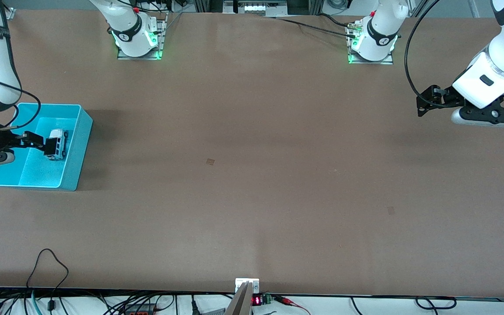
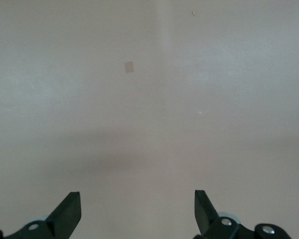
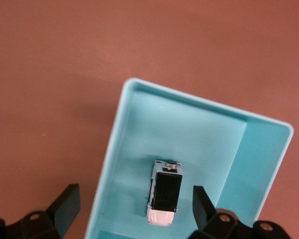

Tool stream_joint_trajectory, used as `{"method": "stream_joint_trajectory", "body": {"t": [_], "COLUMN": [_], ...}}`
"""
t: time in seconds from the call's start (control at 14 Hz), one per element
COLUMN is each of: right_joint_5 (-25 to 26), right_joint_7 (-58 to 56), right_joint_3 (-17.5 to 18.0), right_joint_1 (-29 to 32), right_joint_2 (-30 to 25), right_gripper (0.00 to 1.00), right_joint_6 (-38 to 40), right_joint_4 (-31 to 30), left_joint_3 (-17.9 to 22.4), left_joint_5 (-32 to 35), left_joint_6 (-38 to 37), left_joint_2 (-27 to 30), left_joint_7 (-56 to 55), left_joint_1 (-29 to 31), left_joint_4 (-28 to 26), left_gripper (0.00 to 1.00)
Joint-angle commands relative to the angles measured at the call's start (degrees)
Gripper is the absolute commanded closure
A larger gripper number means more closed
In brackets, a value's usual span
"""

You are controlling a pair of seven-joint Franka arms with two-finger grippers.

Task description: Wind and store white jeep toy

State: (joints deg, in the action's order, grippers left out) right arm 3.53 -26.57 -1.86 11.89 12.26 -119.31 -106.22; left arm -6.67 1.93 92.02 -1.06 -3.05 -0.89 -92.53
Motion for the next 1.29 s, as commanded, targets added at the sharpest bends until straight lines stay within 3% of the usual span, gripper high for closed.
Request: {"method": "stream_joint_trajectory", "body": {"t": [0.0, 0.14, 0.36, 1.21], "right_joint_5": [-0.89, -3.43, -3.27, -4.68], "right_joint_7": [3.96, 7.67, 12.14, 26.45], "right_joint_3": [-0.34, -0.25, -0.25, 0.19], "right_joint_1": [-3.26, -4.76, -7.15, -14.60], "right_joint_2": [-2.06, -5.21, -9.96, -18.85], "right_gripper": [0.00, 0.00, 0.00, 0.00], "right_joint_6": [7.65, 11.72, 14.53, 19.46], "right_joint_4": [4.34, 5.50, 5.41, 3.48], "left_joint_3": [-0.19, -0.10, -0.19, -0.19], "left_joint_5": [-0.26, -0.26, -0.26, -0.26], "left_joint_6": [-1.32, -1.32, -1.23, -1.40], "left_joint_2": [-0.26, -0.35, -0.35, -0.35], "left_joint_7": [-0.38, -0.29, -0.37, -0.29], "left_joint_1": [0.36, 0.53, 0.36, 0.36], "left_joint_4": [1.39, 1.39, 1.48, 1.39], "left_gripper": [0.00, 0.00, 0.00, 0.00]}}
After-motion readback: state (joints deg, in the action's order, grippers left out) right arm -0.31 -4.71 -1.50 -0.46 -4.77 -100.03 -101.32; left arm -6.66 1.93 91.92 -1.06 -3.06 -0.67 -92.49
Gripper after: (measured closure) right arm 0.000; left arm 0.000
